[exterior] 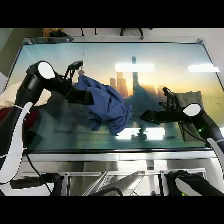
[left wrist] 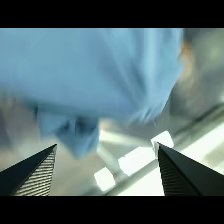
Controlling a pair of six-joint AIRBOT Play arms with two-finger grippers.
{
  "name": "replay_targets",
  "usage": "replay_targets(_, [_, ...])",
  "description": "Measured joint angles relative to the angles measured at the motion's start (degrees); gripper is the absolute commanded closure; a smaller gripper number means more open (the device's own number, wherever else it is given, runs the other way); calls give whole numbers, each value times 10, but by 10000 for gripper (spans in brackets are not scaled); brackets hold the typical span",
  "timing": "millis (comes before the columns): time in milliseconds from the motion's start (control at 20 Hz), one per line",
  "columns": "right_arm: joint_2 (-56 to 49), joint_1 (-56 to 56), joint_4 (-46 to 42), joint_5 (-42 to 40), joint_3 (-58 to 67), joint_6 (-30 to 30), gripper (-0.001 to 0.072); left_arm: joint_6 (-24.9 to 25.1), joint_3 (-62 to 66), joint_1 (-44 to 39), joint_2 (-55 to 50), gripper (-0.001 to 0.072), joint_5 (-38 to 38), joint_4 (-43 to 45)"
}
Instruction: Fold the shirts.
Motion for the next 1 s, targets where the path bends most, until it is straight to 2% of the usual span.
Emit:
replay_targets(450, [-177, 76, 123, -76, 0, -121, 277, 0, -255, 33, 66, 27, 83, -1])
replay_targets(900, [-225, 94, 232, -111, 2, -213, 287, 11, -335, 14, 80, 28, 213, -26])
replay_targets(950, [-229, 95, 240, -113, 2, -217, 302, 13, -337, 5, 80, 36, 230, -33])
replay_targets(1000, [-231, 96, 247, -116, 2, -222, 430, 15, -338, -6, 79, 47, 249, -40])
